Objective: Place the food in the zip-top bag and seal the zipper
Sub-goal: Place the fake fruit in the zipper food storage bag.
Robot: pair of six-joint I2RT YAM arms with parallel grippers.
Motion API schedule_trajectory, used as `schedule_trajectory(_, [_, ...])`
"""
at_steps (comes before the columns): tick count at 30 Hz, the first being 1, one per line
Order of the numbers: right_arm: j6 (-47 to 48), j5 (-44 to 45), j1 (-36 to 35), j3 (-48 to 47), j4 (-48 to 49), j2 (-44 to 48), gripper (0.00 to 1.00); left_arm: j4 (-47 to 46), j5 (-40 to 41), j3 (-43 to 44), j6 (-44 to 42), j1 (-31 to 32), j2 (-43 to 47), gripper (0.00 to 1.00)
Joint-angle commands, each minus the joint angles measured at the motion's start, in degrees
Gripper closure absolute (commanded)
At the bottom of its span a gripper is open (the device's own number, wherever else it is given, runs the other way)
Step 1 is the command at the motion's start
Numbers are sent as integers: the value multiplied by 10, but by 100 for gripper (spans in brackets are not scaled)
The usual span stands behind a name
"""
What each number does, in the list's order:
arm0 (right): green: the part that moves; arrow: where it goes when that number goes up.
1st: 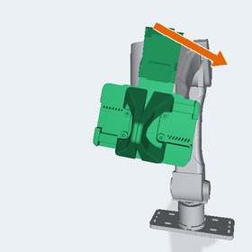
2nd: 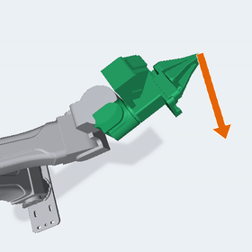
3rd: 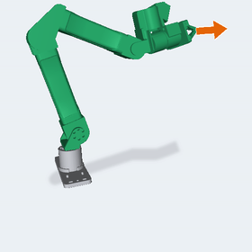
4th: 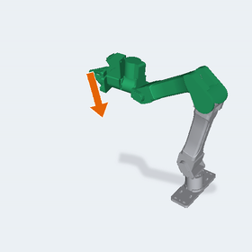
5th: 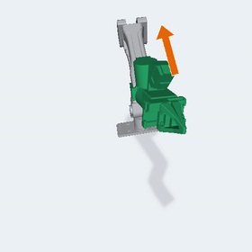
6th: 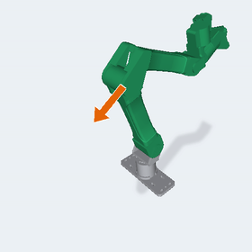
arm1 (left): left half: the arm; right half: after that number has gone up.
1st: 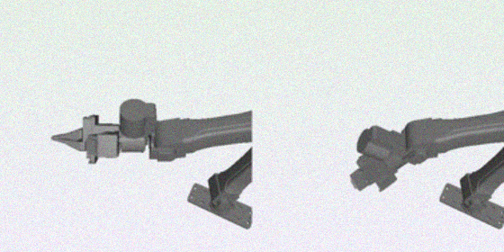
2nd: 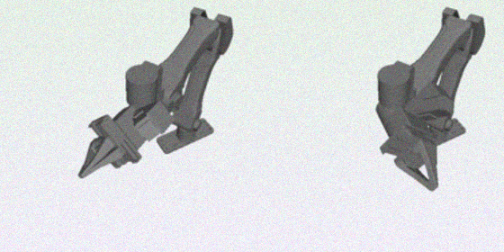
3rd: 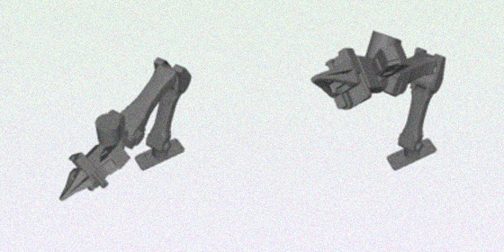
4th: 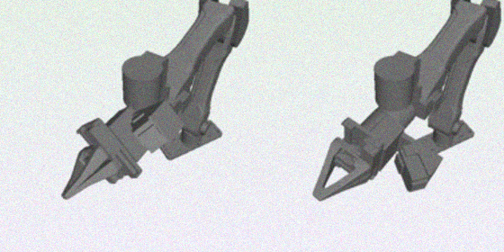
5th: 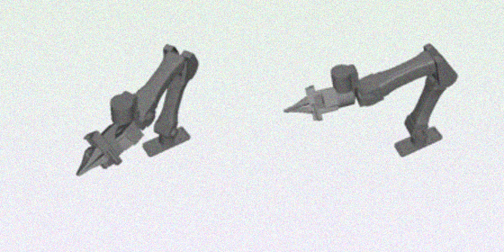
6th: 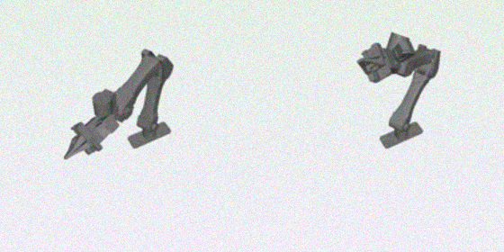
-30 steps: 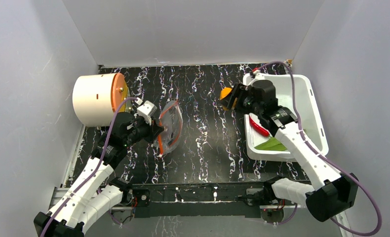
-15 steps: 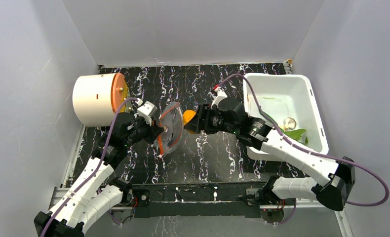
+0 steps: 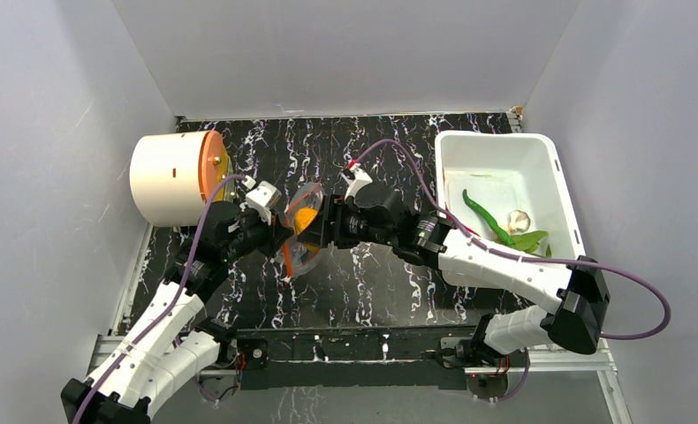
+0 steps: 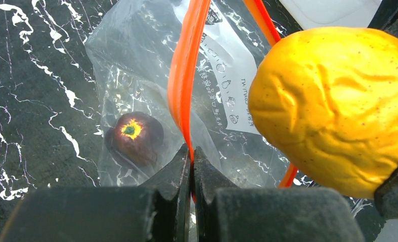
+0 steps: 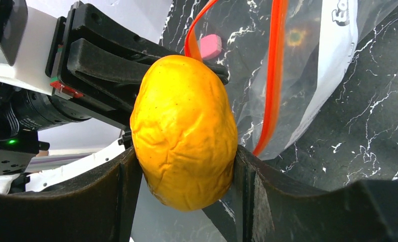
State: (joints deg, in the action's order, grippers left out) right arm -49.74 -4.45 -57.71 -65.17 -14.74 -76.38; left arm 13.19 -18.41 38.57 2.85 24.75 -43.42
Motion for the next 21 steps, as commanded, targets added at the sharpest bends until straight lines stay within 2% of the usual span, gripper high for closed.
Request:
schedule_trajectory(1, [-27, 6, -7, -29, 57, -6, 49, -16, -4, -2, 2, 1, 8, 100])
schedule_trajectory(21, [-54, 95, -7, -41, -35, -28, 41, -19, -12, -2, 2, 1, 10, 100])
